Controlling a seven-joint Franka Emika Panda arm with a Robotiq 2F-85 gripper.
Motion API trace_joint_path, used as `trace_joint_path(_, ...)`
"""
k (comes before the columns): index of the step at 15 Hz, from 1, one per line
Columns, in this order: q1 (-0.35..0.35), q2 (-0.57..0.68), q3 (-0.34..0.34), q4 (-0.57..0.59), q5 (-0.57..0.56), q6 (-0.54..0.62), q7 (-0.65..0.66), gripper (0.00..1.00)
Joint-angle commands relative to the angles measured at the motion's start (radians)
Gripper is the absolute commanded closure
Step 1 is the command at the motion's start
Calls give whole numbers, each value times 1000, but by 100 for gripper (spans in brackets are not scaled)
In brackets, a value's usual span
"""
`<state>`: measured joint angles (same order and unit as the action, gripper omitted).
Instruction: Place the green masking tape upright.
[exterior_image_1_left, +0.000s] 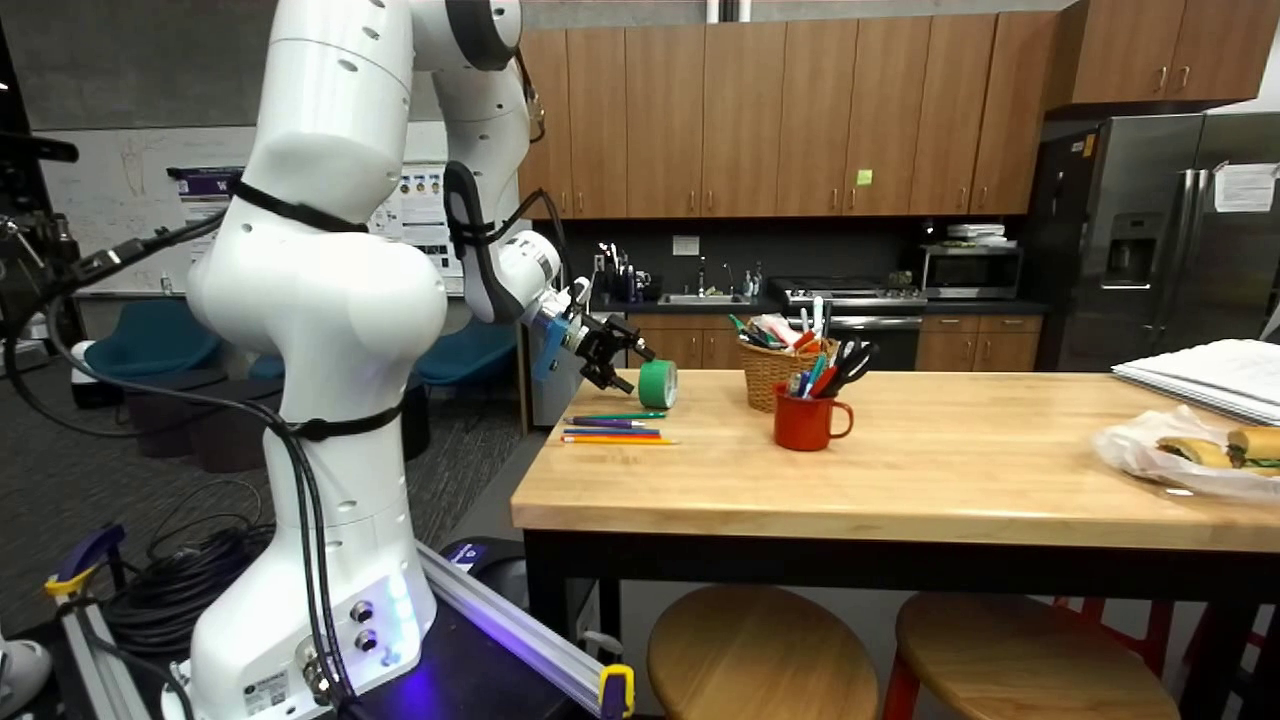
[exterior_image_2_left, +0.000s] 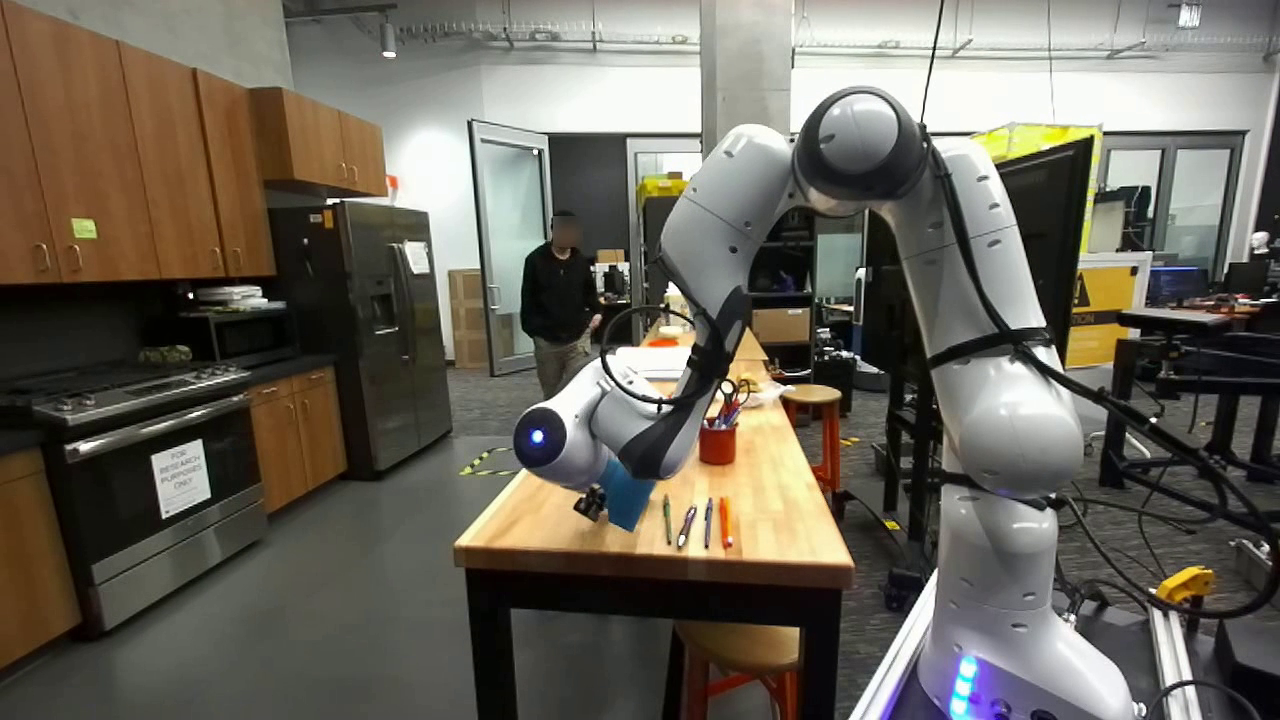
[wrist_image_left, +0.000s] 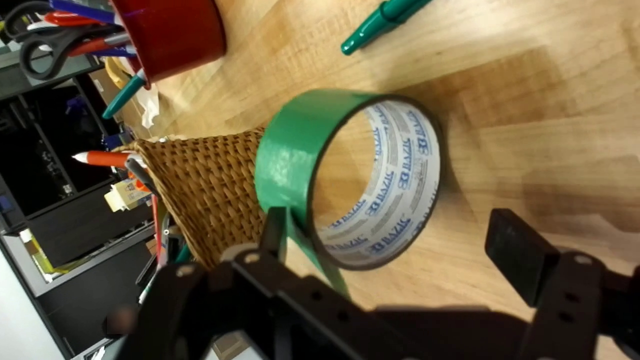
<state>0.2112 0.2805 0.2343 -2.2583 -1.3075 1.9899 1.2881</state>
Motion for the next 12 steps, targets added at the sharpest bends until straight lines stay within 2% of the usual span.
trace_joint_path(1, -14, -73, -3, -9, 81, 74, -8, 0)
trace_joint_path(8, -63, -176, -44, 7, 381, 292, -89, 0)
trace_joint_path(12, -90, -222, -87, 0, 571, 349, -202, 0)
